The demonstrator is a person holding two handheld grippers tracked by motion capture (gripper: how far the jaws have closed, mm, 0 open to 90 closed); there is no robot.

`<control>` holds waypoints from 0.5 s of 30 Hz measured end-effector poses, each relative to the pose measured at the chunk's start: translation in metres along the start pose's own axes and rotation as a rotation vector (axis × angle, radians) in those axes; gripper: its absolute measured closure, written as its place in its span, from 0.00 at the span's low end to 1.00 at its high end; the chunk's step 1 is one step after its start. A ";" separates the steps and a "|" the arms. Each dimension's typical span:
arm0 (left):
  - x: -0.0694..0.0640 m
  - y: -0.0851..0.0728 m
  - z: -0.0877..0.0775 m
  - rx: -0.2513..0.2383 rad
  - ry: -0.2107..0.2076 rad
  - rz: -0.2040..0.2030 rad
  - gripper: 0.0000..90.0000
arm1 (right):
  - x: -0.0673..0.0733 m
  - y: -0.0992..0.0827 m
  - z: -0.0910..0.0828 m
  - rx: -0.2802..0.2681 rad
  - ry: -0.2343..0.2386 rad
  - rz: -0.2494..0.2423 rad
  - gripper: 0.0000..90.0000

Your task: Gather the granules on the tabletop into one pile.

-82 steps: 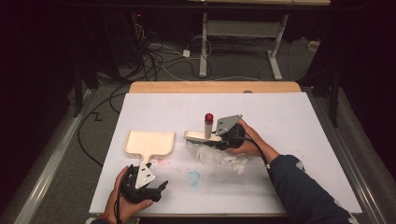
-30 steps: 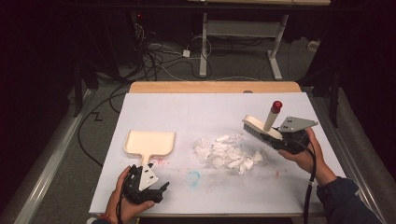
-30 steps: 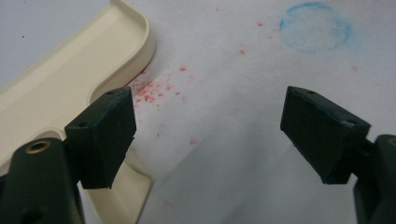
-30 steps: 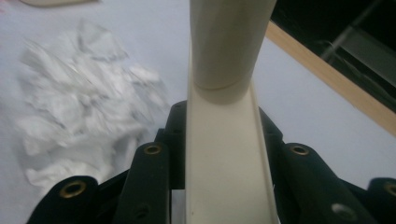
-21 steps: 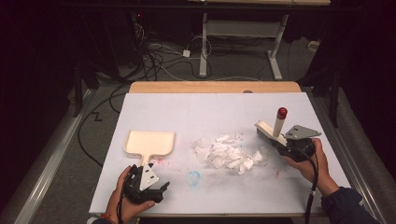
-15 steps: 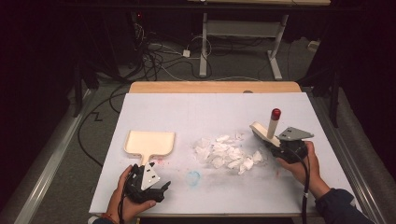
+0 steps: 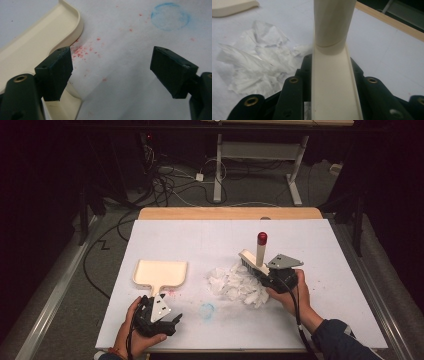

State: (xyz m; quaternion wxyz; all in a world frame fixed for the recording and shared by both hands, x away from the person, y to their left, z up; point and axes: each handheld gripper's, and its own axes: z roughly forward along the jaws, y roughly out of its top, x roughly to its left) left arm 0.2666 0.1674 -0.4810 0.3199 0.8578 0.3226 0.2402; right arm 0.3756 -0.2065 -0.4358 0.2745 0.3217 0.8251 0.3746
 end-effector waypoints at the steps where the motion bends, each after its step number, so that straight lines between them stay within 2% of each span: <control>1: 0.000 0.000 0.000 0.000 0.001 -0.001 0.19 | 0.000 0.000 0.000 0.000 0.000 0.000 0.75; 4: 0.000 -0.001 -0.001 -0.002 0.004 -0.004 0.20 | 0.000 0.002 -0.008 -0.024 -0.004 -0.025 0.75; 9: -0.001 -0.001 -0.001 0.002 0.007 -0.001 0.20 | -0.014 0.005 -0.028 -0.094 0.013 0.007 0.75; 12: -0.001 0.000 -0.001 0.002 0.009 -0.001 0.20 | -0.022 0.006 -0.043 -0.137 0.034 0.008 0.75; 15: -0.001 0.000 -0.002 0.003 0.010 -0.002 0.20 | -0.028 0.007 -0.059 -0.145 0.068 -0.002 0.75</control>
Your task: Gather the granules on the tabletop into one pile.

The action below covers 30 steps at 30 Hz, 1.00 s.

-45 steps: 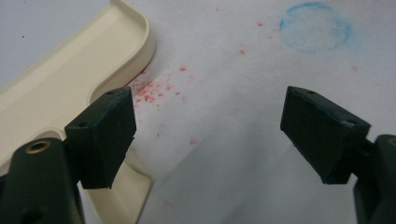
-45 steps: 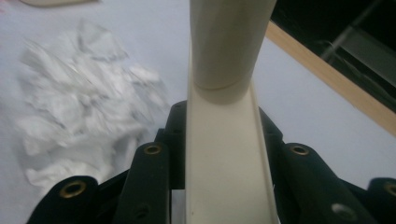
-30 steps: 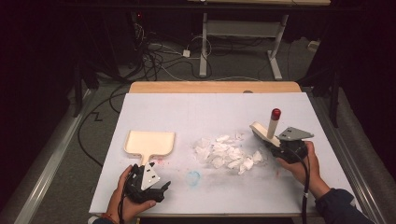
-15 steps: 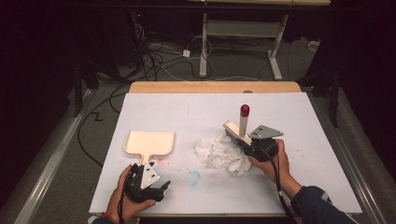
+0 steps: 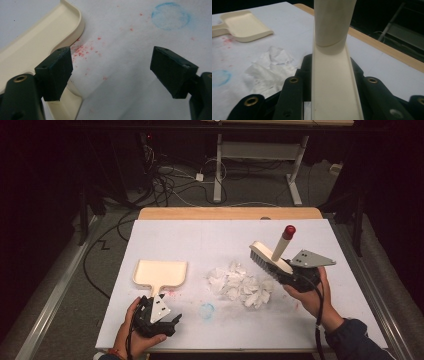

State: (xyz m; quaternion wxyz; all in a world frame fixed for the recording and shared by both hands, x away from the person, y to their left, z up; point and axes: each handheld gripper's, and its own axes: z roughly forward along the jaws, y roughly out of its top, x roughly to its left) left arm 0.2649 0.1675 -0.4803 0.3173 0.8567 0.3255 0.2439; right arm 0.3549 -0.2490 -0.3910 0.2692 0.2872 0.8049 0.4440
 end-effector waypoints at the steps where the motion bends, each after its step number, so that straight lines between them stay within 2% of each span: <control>1: 0.000 0.000 0.000 0.002 0.002 0.000 0.19 | 0.000 0.000 -0.005 -0.004 0.007 -0.003 0.75; 3: 0.000 0.000 0.000 0.002 0.001 0.000 0.19 | 0.000 -0.001 -0.016 0.006 0.010 -0.019 0.75; 5: 0.000 0.000 -0.001 0.002 0.004 0.003 0.19 | 0.000 -0.004 -0.027 0.014 0.044 -0.031 0.75; 8: 0.000 -0.001 -0.002 0.000 0.005 -0.001 0.20 | -0.001 -0.013 -0.044 0.036 0.048 -0.026 0.75; 9: 0.001 -0.002 -0.002 0.000 0.005 -0.003 0.19 | -0.002 -0.022 -0.054 0.049 0.048 -0.007 0.75; 14: 0.000 -0.001 -0.003 -0.002 0.010 -0.002 0.19 | -0.003 -0.041 -0.066 0.090 0.048 0.009 0.75; 17: 0.000 0.001 -0.002 -0.004 0.010 0.002 0.19 | -0.003 -0.055 -0.063 0.133 0.048 0.017 0.75; 21: -0.001 0.003 -0.001 -0.004 0.006 0.011 0.20 | -0.001 -0.066 -0.049 0.167 0.070 0.028 0.75; 25: -0.001 0.003 0.001 -0.002 0.000 0.010 0.19 | 0.007 -0.071 -0.037 0.133 0.109 0.054 0.75; 27: -0.001 0.003 0.002 0.001 -0.001 0.012 0.19 | 0.013 -0.068 -0.031 0.120 0.109 0.048 0.75; 30: -0.001 0.003 0.002 0.001 -0.002 0.010 0.19 | 0.020 -0.060 -0.023 0.097 0.135 0.039 0.75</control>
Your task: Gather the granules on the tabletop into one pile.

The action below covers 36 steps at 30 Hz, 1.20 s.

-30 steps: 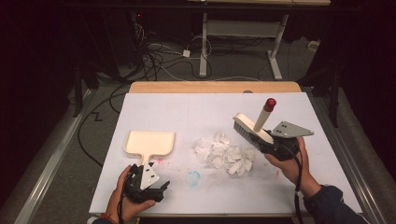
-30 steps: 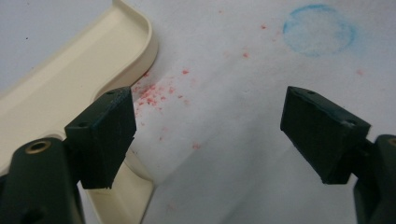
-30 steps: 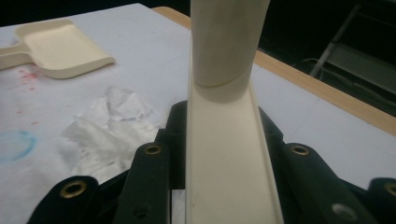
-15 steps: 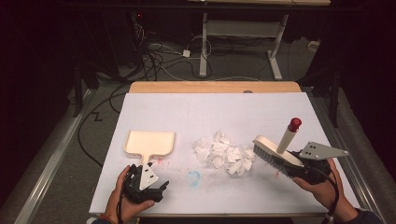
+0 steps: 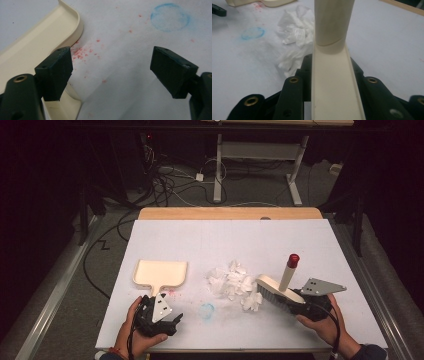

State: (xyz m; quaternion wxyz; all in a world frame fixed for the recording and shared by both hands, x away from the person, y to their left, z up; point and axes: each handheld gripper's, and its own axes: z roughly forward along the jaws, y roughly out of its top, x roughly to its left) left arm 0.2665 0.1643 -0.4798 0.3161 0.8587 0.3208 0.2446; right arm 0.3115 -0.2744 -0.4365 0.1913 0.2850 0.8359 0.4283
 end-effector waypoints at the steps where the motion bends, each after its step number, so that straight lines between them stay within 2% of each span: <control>1: 0.000 0.000 0.000 0.001 0.000 0.000 0.20 | 0.002 0.003 0.003 0.003 -0.004 -0.009 0.75; 6: -0.001 -0.001 0.000 0.003 0.001 0.000 0.19 | 0.008 0.014 0.022 0.009 -0.014 -0.054 0.75; 10: 0.000 -0.002 -0.001 0.005 0.002 -0.005 0.19 | 0.007 0.022 0.024 -0.009 -0.013 -0.069 0.75; 14: 0.000 -0.003 -0.002 0.007 0.006 -0.007 0.20 | 0.003 0.027 0.013 -0.058 0.003 -0.055 0.75; 18: 0.000 -0.003 -0.003 0.003 0.011 -0.009 0.20 | 0.000 0.031 -0.006 -0.106 0.016 -0.054 0.75; 21: 0.000 -0.003 -0.004 0.001 0.013 -0.010 0.19 | 0.002 0.030 -0.022 -0.123 0.038 -0.058 0.75; 24: 0.000 -0.003 -0.005 0.001 0.012 -0.010 0.19 | 0.009 0.023 -0.037 -0.094 0.082 -0.079 0.75; 27: -0.001 -0.002 -0.004 0.001 0.012 -0.008 0.19 | 0.019 0.013 -0.041 -0.052 0.107 -0.095 0.75; 32: -0.001 -0.001 -0.004 -0.003 0.008 -0.005 0.20 | 0.031 0.001 -0.038 0.001 0.136 -0.118 0.75; 36: -0.002 0.001 -0.002 0.001 0.002 0.006 0.19 | 0.032 -0.004 -0.024 0.019 0.138 -0.122 0.75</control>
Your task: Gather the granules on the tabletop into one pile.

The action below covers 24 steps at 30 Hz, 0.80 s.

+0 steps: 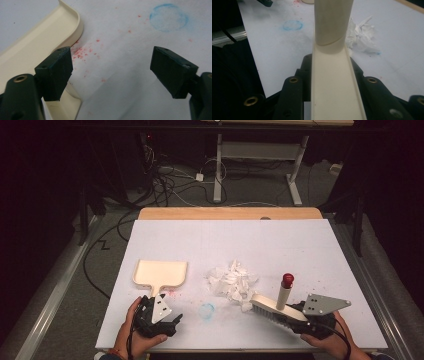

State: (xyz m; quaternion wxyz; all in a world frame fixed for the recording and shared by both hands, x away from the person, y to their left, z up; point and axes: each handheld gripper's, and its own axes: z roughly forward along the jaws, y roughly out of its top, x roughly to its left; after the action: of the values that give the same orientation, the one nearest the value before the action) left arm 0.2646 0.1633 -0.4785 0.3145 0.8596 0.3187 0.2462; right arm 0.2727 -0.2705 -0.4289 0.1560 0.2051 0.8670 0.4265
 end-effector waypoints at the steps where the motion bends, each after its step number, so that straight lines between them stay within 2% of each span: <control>1: 0.000 0.000 0.000 -0.001 -0.002 0.000 0.20 | 0.000 -0.001 0.004 0.001 -0.006 -0.001 0.75; 3: 0.000 0.000 0.001 -0.002 -0.004 -0.002 0.20 | -0.003 -0.002 0.011 -0.010 -0.004 0.006 0.75; 9: 0.001 -0.001 0.002 0.000 -0.011 -0.006 0.19 | -0.010 0.005 0.032 -0.048 -0.041 -0.023 0.75; 10: 0.001 -0.001 0.002 0.001 -0.011 -0.007 0.20 | -0.011 0.007 0.035 -0.057 -0.029 -0.025 0.75; 17: 0.000 -0.001 0.002 0.004 -0.012 -0.002 0.20 | -0.013 0.021 0.059 -0.074 -0.032 -0.060 0.75; 21: 0.000 -0.003 0.002 0.005 -0.012 -0.006 0.20 | -0.012 0.027 0.061 -0.089 -0.025 -0.067 0.75; 24: 0.000 -0.003 0.001 0.004 -0.010 -0.008 0.20 | -0.012 0.032 0.052 -0.118 -0.018 -0.053 0.75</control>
State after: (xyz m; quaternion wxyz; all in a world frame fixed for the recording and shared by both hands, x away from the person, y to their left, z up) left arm 0.2641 0.1647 -0.4816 0.3152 0.8602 0.3211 0.2400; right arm 0.3128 -0.2238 -0.4326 0.1866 0.1764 0.8439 0.4710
